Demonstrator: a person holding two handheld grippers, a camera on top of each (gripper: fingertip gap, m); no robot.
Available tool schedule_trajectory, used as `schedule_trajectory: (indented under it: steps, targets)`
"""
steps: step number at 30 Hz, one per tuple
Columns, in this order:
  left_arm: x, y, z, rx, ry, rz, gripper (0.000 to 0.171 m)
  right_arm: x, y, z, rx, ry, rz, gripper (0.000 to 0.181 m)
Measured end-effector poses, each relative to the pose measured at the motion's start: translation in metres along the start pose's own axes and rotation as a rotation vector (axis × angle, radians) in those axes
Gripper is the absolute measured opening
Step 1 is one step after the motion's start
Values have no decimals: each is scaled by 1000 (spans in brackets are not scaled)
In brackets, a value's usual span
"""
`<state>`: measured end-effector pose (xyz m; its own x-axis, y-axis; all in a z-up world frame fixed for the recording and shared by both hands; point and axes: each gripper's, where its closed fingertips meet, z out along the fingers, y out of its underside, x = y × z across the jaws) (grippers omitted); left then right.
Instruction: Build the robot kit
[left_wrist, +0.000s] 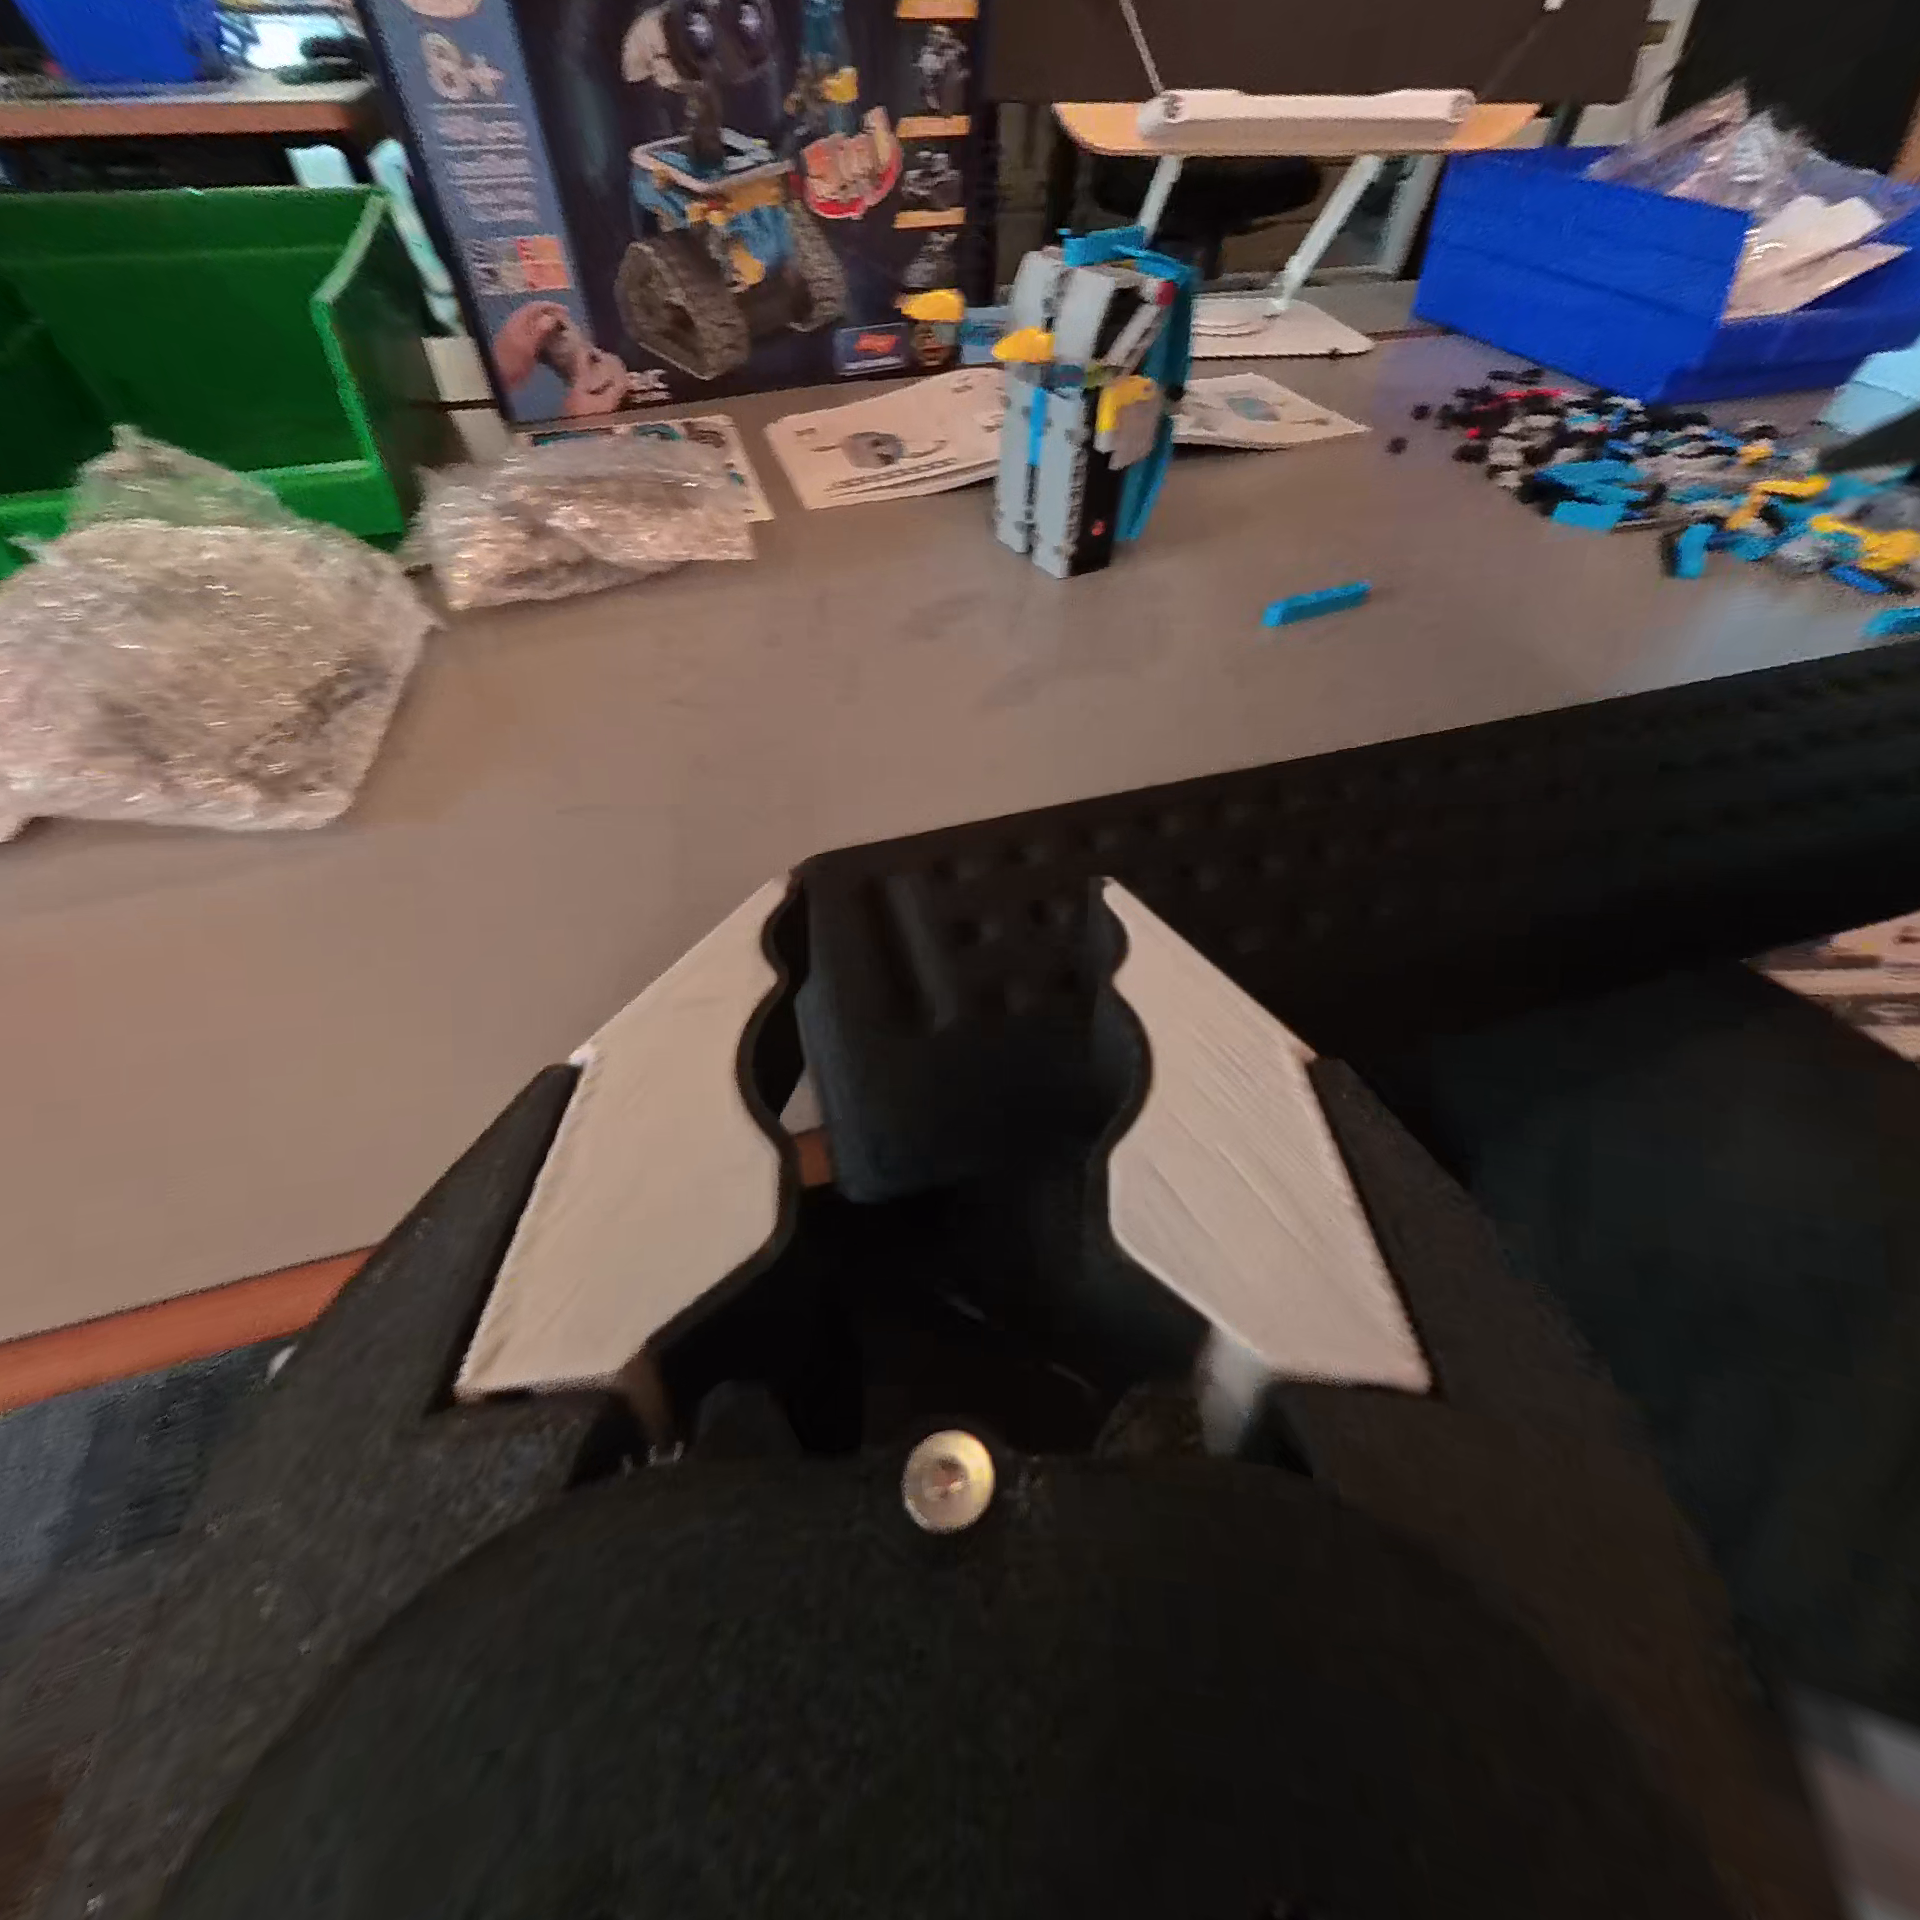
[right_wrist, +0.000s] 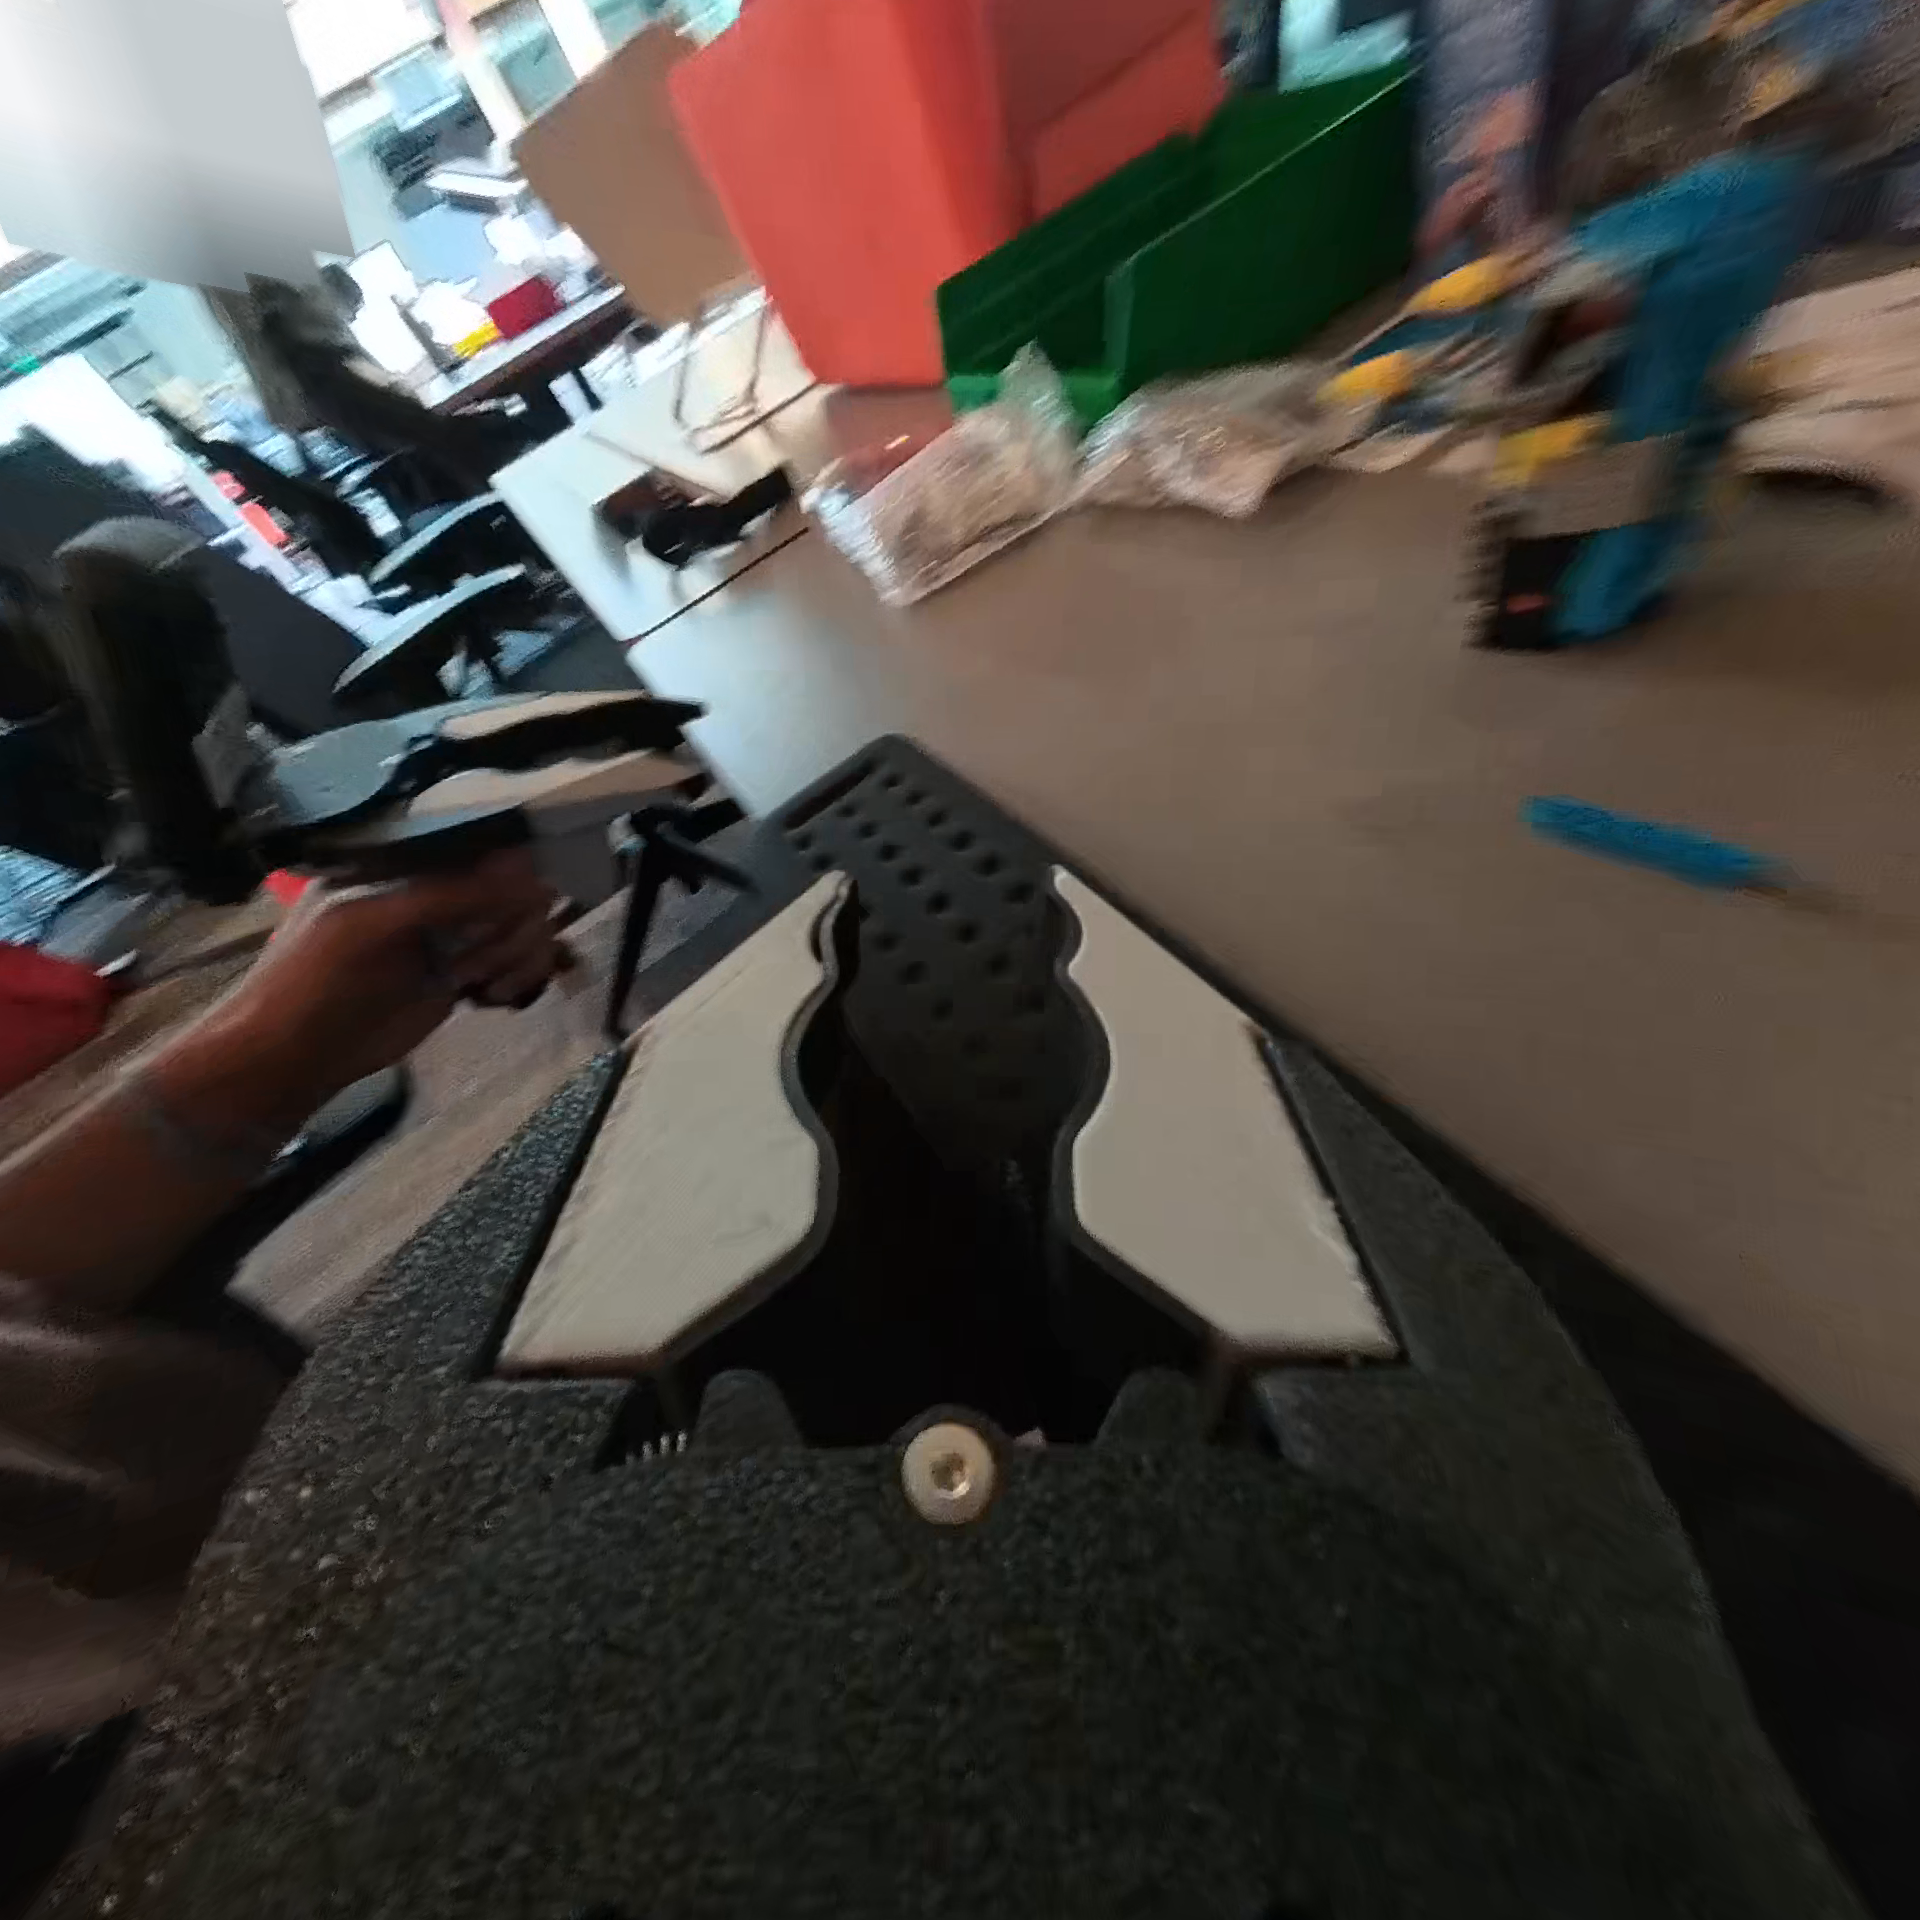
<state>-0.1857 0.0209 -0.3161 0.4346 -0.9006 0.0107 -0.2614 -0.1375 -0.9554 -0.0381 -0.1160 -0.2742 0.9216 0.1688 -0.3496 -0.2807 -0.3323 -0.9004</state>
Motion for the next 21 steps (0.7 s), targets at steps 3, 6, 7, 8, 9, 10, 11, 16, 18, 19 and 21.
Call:
schedule_trajectory:
  steps: [3,6,7,8,9,10,11,16,18,19,21]
  targets:
    - [19,-7,20,-32,72,-14,58,62,-19,-34,31,134,-18,35]
    - [29,-28,54,-63,103,30,58,124,-32,-43,-38,217,-67,35]
    - [30,-39,67,-60,101,62,58,144,-39,-41,-50,240,-88,35]
    - [33,-50,80,-51,104,99,58,162,-48,-36,-52,247,-110,35]
    - [36,-61,92,-40,109,136,58,178,-57,-28,-47,248,-125,35]
    - [39,-70,104,-29,106,168,57,192,-65,-19,-49,247,-126,35]
    - [40,-76,115,-20,95,188,55,203,-73,-9,-45,239,-125,35]
    - [47,-82,153,-33,108,165,51,232,-81,31,10,213,-99,35]
    - [45,-82,161,-25,108,131,50,234,-76,35,47,209,-96,34]
    - [45,-80,165,-27,116,110,50,236,-74,35,54,212,-94,34]
    - [42,-75,174,-33,125,77,50,236,-74,33,77,200,-97,33]
